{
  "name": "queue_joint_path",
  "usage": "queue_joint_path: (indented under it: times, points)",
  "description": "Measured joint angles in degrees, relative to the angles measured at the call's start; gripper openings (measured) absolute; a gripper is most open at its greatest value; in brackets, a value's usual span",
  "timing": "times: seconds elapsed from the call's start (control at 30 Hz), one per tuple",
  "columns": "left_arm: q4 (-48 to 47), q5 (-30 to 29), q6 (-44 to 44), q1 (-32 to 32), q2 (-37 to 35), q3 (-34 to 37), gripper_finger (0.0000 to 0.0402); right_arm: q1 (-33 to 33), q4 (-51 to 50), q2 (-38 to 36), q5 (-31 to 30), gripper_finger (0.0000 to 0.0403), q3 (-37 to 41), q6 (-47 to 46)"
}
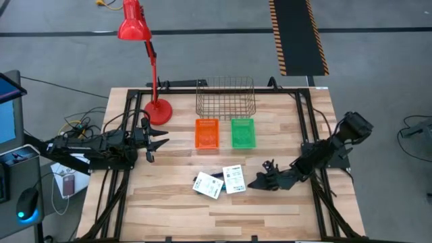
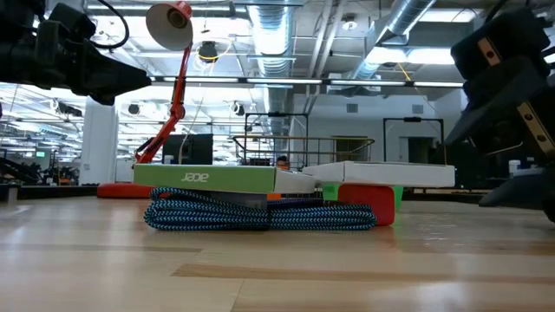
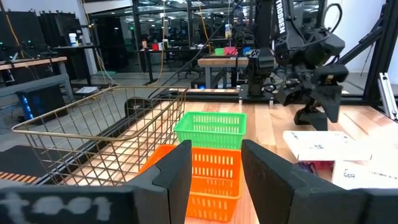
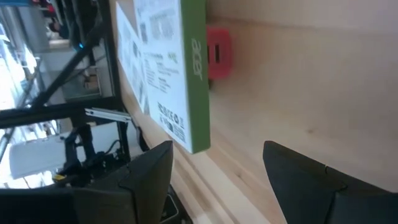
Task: Pick and place items into bin
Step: Put the white card reader box into the green bin
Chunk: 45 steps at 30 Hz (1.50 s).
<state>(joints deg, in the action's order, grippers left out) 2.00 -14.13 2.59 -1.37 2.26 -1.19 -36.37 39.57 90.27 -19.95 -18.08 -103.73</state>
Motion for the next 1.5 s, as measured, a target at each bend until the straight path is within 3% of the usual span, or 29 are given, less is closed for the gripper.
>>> queue_joint_path:
  times: [1.5]
  points:
    - [0.0, 0.0, 0.0, 0.0, 0.0, 0.0, 0.0130, 3.2, 1.1, 2.9, 0.6, 0.0245, -3.3, 1.7]
